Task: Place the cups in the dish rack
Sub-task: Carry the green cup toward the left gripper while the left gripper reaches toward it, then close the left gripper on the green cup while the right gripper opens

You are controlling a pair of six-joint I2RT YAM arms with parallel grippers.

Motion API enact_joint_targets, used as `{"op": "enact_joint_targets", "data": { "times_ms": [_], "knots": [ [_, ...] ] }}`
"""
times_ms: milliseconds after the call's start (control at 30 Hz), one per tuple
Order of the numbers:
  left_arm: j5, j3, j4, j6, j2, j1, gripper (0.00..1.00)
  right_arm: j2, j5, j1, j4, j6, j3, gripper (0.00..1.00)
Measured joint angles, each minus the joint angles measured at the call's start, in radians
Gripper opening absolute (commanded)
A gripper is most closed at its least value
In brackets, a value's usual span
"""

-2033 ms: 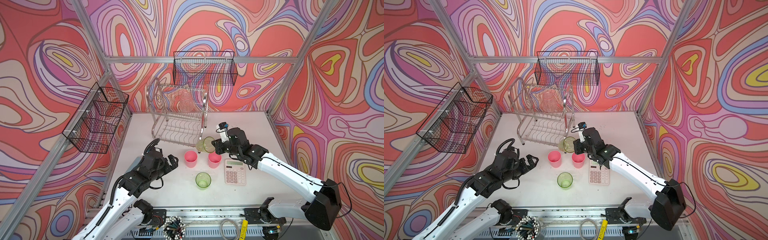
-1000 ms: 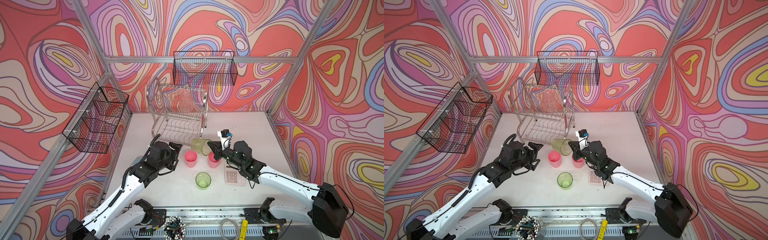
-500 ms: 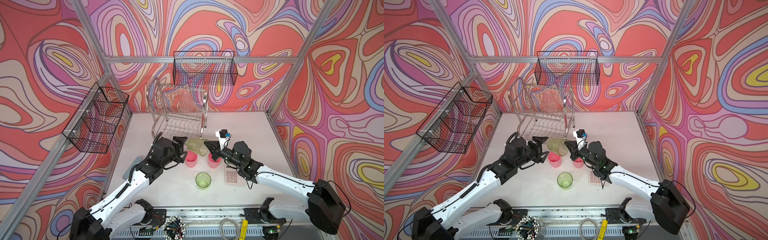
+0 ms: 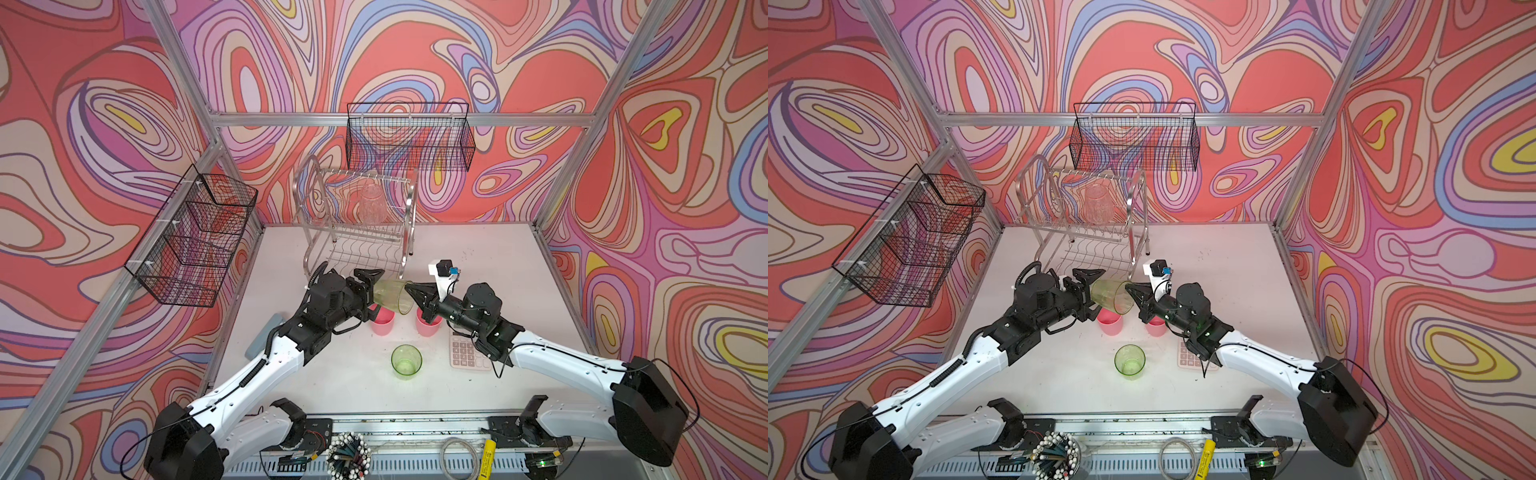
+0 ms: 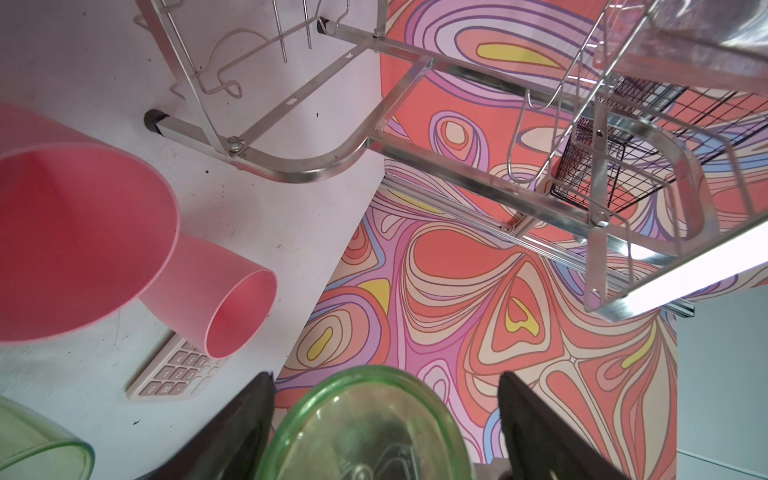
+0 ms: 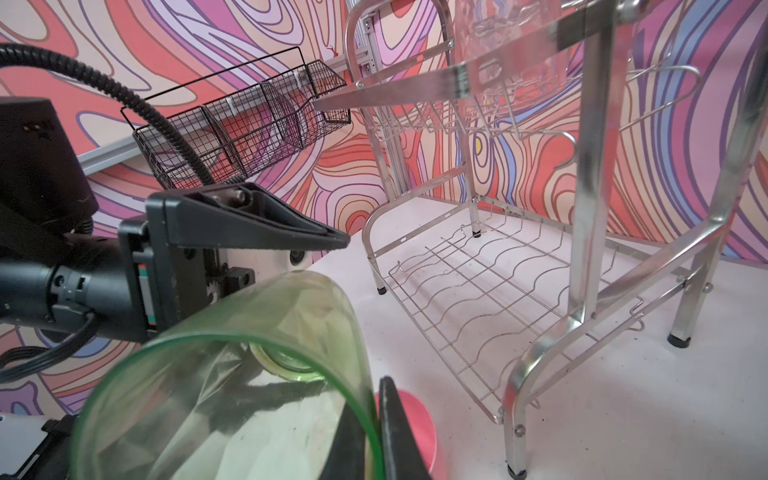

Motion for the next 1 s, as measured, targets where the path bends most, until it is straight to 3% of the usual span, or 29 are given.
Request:
{"op": "enact_joint_targets", "data": {
  "times_ms": [333,1000],
  "knots": [
    [0.027,-0.026,0.039,-0.016,0.008,0.000,0.79,0.016,-0.004,0.000,0.010,-0.002,0.000,0.00],
    [0.027,-0.038,0.066,-0.034,0.004,0.000,0.80,0.053,-0.004,0.000,0.027,-0.030,0.024,0.00]
  ]
}}
